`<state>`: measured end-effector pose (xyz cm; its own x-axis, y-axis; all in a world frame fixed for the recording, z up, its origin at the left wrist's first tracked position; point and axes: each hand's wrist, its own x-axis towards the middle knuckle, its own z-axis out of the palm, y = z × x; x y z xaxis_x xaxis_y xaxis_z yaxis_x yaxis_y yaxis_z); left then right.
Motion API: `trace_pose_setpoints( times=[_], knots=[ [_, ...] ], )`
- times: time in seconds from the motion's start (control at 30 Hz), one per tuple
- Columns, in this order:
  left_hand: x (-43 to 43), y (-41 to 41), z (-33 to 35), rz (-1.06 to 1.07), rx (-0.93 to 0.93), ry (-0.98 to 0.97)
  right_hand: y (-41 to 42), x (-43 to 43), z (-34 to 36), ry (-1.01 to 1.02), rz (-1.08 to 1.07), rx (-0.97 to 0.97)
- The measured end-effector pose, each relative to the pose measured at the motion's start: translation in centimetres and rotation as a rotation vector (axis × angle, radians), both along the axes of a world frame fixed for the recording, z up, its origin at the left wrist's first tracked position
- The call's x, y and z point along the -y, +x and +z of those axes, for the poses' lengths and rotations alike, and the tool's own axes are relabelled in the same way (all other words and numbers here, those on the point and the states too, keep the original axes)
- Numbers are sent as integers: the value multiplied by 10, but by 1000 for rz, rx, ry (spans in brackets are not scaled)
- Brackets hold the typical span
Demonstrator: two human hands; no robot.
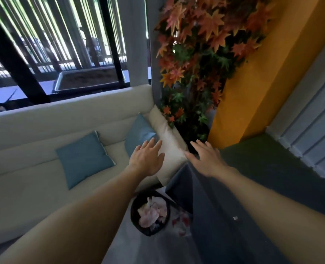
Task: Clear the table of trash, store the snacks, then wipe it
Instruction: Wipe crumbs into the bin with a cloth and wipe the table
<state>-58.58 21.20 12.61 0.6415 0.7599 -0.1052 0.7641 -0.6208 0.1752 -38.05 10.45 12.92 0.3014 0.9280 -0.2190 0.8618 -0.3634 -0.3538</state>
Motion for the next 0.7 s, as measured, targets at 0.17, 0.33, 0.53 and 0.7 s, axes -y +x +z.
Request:
trace_pose_setpoints(
  times=[0.17,0.33,0.53,0.7],
  knots=[
    [-37,-15,-4,54,-11,3,-9,-60,-11,-9,77,1],
    [-81,-11,-20,133,-6,0,-14,-117,-29,23,154,46],
    [-116,-2,-66,188,-18,-75,-12,-164,-69,21,194,3],
    [-130,-1,-116,221,-51,-157,-15,-184,-116,-4,193,-41]
  ],
)
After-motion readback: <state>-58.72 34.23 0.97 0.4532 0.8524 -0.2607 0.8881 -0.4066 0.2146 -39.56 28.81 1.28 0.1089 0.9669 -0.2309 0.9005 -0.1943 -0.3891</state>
